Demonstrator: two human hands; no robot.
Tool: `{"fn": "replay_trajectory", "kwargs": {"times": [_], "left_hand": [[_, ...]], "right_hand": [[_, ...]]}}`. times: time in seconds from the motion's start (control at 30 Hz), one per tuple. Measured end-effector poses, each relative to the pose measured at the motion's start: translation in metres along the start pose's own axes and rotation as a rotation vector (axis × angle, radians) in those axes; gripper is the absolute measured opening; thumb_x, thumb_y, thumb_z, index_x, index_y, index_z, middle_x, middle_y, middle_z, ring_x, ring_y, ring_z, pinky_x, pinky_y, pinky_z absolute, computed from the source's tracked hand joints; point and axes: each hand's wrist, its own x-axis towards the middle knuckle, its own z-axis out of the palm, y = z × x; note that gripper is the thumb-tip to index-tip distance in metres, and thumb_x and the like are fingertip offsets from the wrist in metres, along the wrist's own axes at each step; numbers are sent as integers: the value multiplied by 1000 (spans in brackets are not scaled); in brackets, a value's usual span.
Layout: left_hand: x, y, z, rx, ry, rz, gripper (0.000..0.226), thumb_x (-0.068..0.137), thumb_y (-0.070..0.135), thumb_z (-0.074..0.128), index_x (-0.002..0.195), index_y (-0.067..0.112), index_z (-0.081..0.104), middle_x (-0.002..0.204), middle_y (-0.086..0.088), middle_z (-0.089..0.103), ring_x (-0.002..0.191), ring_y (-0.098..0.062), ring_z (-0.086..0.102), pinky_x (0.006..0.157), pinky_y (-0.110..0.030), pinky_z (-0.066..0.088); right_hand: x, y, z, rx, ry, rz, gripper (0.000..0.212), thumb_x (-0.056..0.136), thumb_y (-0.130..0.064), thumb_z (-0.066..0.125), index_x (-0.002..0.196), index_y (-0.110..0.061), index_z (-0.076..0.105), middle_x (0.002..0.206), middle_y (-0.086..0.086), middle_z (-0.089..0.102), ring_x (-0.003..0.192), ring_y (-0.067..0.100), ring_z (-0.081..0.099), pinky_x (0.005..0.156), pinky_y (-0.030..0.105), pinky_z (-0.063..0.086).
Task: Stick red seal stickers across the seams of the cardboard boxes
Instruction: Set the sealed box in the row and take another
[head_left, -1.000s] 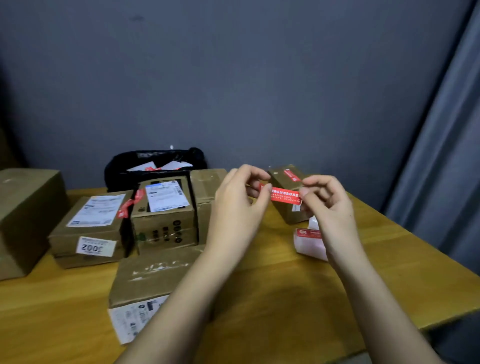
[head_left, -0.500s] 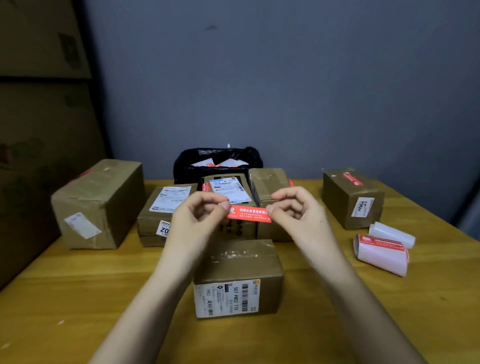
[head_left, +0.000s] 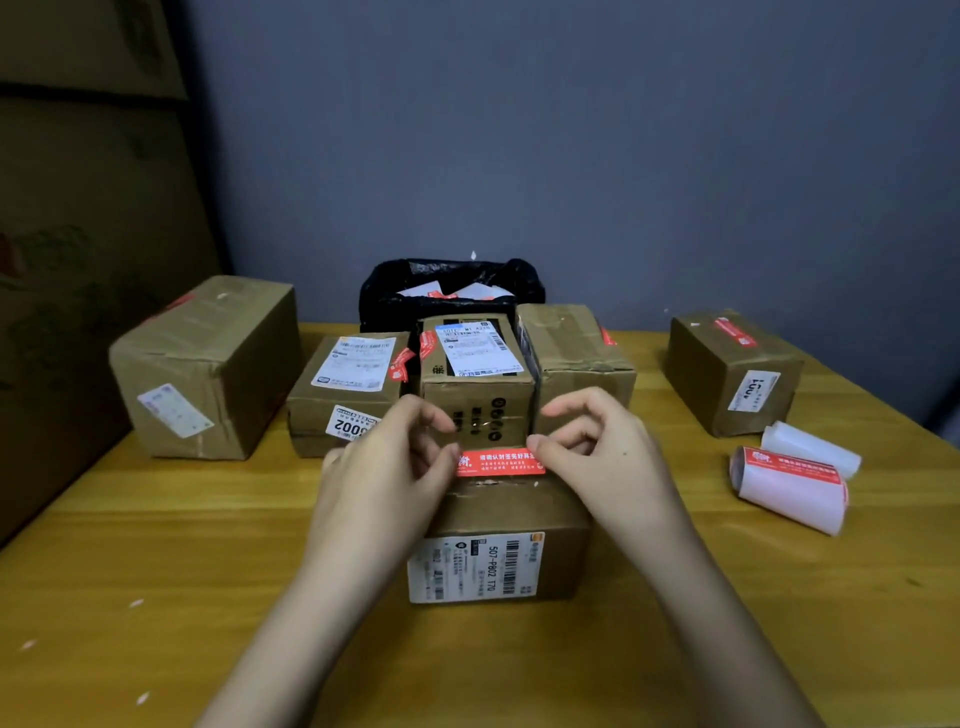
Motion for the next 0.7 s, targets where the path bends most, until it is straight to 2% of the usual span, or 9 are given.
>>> {"fn": "replay_trajectory", "kwargs": {"times": [0.13,0.23,0.37,0.53,0.7], "left_hand": [[-1,7,-6,155,-28,5,15,89,34,60,95,38,47,74,17,58,78,-1,57,88,-33,37],[-1,10,-7,266,-43,13,17,91,38,56,102,39,44,82,16,59,87,-6,58,88,-33,33],[-3,10,-2,383,-42,28,19,92,40,52,109,37,44,95,15,61,98,-10,58,88,-34,32],[-5,11,2,497,-32,50,20,93,41,47,111,36,41,99,13,62,102,-12,58,84,-34,30],[-4,10,2,516,-47,57,20,94,42,46,112,36,41,102,12,63,102,-12,58,85,-34,33]], "right_hand": [[-3,-9,-2,-196,-18,-10,21,85,-38,68,102,-37,54,74,-16,66,84,4,60,74,36,53],[-4,-16,-3,-352,-25,-44,22,87,-42,65,106,-39,54,75,-19,63,92,5,57,71,31,48],[-9,-23,-2,-551,-45,-106,26,92,-41,58,117,-38,49,88,-17,63,102,7,50,70,27,35],[-12,-25,2,-649,-36,-159,29,95,-38,54,122,-37,46,102,-15,64,107,11,50,74,26,36],[-16,-27,3,-675,-42,-198,28,96,-37,51,124,-35,44,109,-13,62,110,12,50,82,28,42]]}}
